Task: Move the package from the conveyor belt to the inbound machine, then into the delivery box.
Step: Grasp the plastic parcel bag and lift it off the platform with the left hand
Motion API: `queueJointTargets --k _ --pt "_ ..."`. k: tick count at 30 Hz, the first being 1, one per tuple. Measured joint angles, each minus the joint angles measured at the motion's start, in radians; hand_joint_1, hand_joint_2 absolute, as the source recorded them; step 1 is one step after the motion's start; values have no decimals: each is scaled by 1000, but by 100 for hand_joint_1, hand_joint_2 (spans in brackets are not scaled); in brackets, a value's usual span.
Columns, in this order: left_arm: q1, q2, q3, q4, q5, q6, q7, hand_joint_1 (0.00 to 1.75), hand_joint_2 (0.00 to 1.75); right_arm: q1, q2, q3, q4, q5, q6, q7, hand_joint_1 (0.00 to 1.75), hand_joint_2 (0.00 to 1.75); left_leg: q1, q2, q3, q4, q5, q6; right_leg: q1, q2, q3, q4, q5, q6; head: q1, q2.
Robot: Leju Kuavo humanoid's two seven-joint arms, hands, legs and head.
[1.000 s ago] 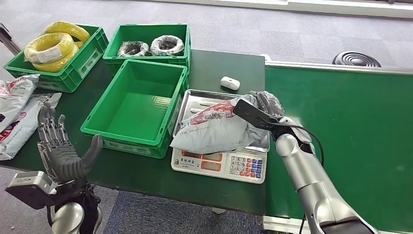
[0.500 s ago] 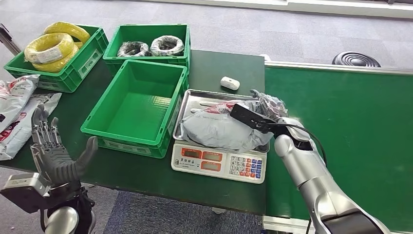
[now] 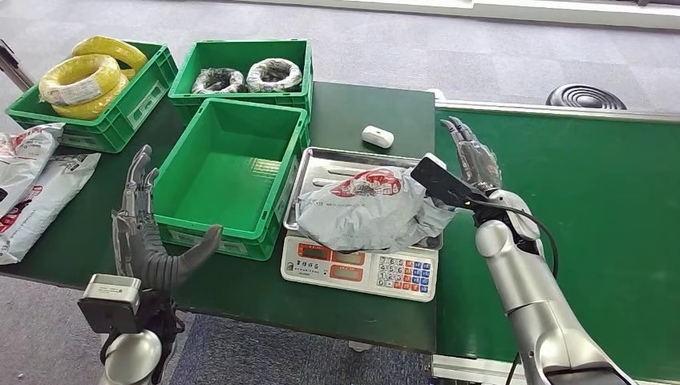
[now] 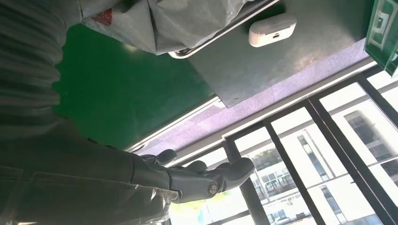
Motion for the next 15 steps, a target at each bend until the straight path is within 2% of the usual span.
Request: queueJointTargets --k 3,5,10,15 --pt "-17 7 -17 9 -11 -1 14 0 175 11 0 -15 -17 -20 -3 -32 0 175 0 0 0 0 0 0 0 0 0 0 0 0 0 0" --pt "-57 13 -36 30 -39 -13 64 0 175 22 1 -29 -36 -57 -9 -85 0 175 0 -2 -1 0 0 0 0 -1 -1 0 0 0 0 0" --pt "-264 7 -116 167 -116 -120 244 0 175 75 11 -71 -123 -144 -31 -159 0 175 0 -4 -2 1 2 1 0 -4 0 0 1 1 0 0" --pt "-494 -59 -235 405 -205 -261 432 0 175 169 25 -116 -217 -221 -37 -194 0 175 0 -6 -3 3 2 2 0 -5 0 0 1 1 0 0"
